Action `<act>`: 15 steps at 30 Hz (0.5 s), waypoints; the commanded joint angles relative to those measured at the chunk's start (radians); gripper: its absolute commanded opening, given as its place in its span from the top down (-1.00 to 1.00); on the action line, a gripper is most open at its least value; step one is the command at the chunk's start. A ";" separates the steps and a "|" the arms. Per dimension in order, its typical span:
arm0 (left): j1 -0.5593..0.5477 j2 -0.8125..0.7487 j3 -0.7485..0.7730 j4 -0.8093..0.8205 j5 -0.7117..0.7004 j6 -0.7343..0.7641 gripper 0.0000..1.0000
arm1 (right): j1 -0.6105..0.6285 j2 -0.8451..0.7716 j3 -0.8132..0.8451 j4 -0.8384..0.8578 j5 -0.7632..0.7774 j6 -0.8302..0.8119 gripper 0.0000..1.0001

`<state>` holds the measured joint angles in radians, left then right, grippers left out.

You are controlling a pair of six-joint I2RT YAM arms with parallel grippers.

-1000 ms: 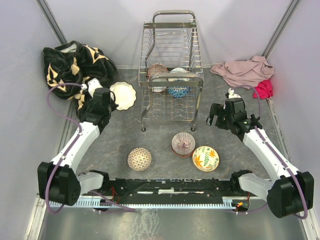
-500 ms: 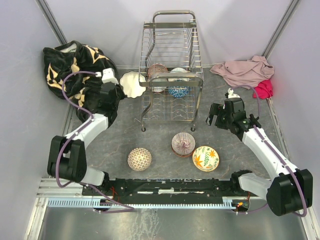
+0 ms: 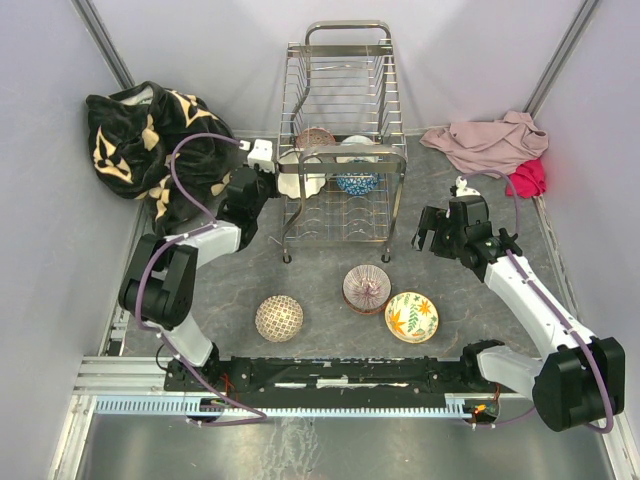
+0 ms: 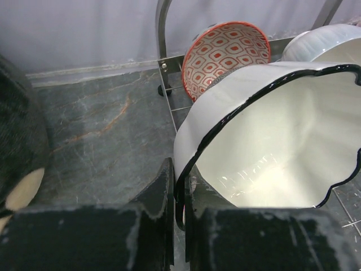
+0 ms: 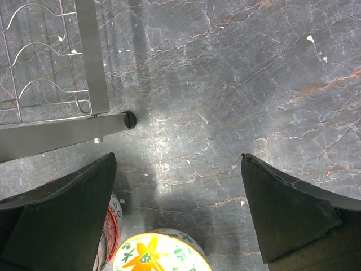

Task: Load the bowls into the dish rack
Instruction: Place the bowl in the dish rack.

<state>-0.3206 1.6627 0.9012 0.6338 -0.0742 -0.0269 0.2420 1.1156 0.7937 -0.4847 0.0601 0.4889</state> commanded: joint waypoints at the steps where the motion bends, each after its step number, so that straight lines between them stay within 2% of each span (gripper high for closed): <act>1: -0.022 0.009 0.091 0.227 0.016 0.076 0.95 | -0.003 -0.011 -0.003 0.036 0.011 -0.001 -0.98; 5: -0.038 0.002 0.081 0.219 0.009 0.118 0.95 | -0.003 -0.025 -0.016 0.040 0.006 0.001 -0.98; 15: -0.039 -0.040 0.019 0.259 -0.044 0.091 0.95 | -0.003 -0.031 -0.041 0.079 -0.023 0.023 -0.97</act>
<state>-0.3576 1.6970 0.9131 0.6987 -0.0792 0.0582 0.2413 1.1049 0.7654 -0.4641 0.0563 0.4931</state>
